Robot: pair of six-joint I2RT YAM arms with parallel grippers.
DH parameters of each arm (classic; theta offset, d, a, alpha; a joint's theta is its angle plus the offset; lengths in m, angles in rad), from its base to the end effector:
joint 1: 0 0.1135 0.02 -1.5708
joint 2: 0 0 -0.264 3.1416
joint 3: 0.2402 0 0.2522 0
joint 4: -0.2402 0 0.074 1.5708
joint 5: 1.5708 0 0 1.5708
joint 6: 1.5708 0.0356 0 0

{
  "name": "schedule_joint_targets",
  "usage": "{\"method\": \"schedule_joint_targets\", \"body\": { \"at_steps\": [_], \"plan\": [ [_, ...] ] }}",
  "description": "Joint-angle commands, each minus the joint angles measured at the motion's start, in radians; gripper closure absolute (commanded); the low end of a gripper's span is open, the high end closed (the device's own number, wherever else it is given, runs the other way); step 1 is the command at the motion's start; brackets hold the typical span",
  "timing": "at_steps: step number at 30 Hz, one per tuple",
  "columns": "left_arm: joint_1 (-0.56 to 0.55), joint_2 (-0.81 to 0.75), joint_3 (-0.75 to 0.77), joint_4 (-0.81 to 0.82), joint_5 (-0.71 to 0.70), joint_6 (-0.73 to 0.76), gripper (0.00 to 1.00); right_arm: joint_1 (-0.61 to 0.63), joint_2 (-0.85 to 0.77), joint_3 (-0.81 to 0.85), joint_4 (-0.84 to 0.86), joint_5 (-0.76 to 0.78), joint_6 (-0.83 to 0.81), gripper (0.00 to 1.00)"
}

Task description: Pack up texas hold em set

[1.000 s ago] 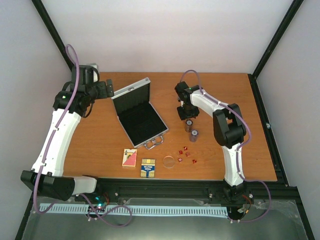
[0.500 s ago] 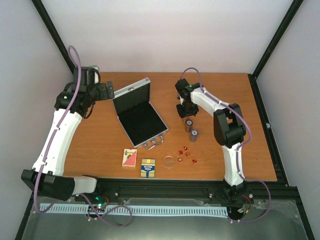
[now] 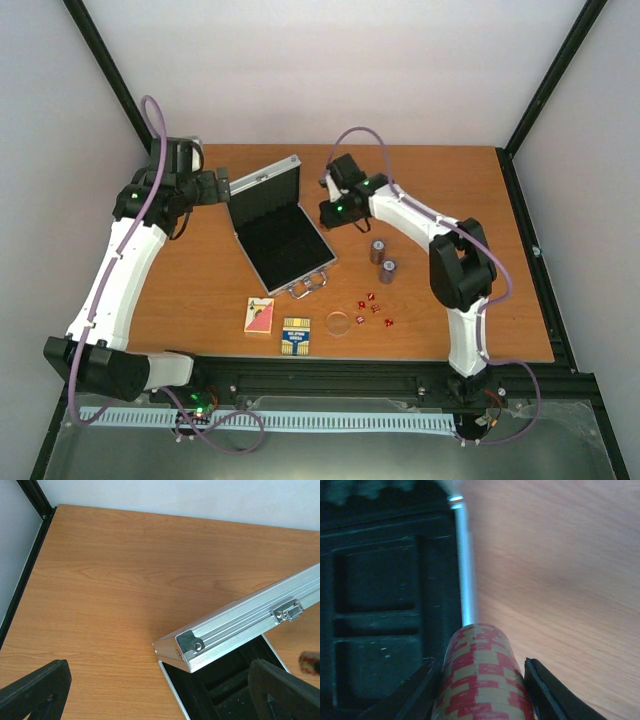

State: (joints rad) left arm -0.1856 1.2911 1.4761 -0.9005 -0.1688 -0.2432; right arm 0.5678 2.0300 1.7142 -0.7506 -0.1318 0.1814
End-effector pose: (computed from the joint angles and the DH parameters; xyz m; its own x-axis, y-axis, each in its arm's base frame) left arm 0.2559 -0.0420 0.3997 -0.6396 -0.1214 -0.7591 -0.0996 0.9922 -0.0748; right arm 0.3695 0.2413 0.2354 -0.8318 -0.3185 -0.4546 -0.4439 0.8734 0.2003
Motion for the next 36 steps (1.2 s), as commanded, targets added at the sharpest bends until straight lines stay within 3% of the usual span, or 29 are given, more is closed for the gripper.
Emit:
{"method": "schedule_joint_targets", "body": {
  "at_steps": [1,7,17,36],
  "plan": [
    [0.002,-0.023,-0.015,-0.006,0.015,-0.013,0.00,0.101,-0.096,-0.078,0.259,0.025,0.013,0.97],
    [0.002,-0.021,-0.025,0.002,0.030,-0.014,0.00,0.141,-0.091,-0.146,0.433,0.117,0.022,0.97],
    [0.002,-0.035,-0.031,-0.007,0.019,-0.008,0.00,0.141,0.002,-0.161,0.573,0.145,0.038,0.97],
    [0.003,-0.021,-0.021,-0.005,0.019,-0.014,0.00,0.141,0.187,0.031,0.562,0.125,0.025,0.97]
  ]
}}
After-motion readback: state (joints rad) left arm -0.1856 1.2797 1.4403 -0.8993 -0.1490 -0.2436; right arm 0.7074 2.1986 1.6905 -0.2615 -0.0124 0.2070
